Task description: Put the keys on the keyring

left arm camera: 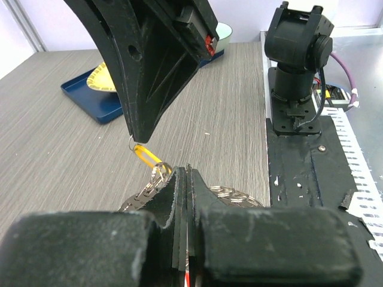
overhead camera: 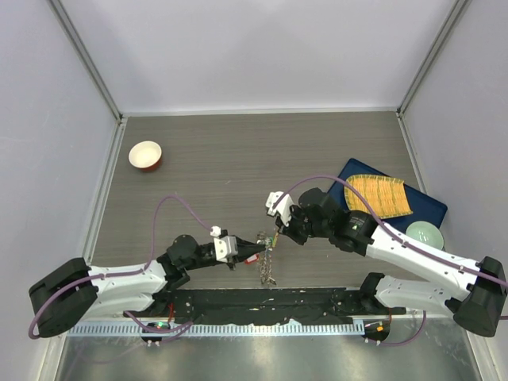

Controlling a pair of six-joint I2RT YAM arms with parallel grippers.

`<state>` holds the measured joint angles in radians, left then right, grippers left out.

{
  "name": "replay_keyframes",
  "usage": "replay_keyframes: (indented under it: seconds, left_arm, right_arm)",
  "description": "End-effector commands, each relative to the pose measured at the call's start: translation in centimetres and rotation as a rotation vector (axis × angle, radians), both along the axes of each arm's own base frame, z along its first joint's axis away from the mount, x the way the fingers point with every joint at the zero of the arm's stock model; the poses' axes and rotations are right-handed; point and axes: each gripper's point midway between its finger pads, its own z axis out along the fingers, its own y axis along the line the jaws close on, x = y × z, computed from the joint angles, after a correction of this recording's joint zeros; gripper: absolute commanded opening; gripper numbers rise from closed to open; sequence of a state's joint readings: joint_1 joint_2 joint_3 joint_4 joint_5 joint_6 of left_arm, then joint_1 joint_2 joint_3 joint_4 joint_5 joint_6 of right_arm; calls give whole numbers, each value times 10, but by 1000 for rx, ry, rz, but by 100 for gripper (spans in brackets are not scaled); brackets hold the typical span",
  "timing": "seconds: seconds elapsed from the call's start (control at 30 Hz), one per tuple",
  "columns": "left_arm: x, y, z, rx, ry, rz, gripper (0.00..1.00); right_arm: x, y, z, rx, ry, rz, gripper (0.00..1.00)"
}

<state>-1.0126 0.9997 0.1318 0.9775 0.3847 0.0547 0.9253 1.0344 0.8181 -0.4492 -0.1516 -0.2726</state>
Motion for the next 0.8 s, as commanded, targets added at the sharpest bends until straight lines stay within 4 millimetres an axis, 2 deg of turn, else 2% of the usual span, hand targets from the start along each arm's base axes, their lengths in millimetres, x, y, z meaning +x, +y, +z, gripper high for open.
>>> replay_keyframes:
  seconds: [0.0, 0.37, 0.5, 0.63, 0.67, 0.77]
  left_arm:
    - [5, -1, 25, -94, -47, 26, 0]
    - [33, 15, 11, -61, -21, 213, 0]
    - [38, 26, 16, -80, -33, 268, 0]
    - [42, 37, 17, -60, -45, 317, 0]
    - [45, 40, 17, -57, -50, 339, 0]
    - [46, 51, 24, -69, -74, 373, 0]
  right_arm:
    - [6, -2, 3, 15, -3, -62, 1]
    - [8, -15, -13, 67, 180, -339, 1]
    - [0, -17, -17, 94, 276, -419, 1]
    - [-14, -30, -32, 81, 387, -525, 1]
    - [-17, -32, -29, 105, 399, -542, 1]
    - [-29, -42, -36, 110, 473, -619, 1]
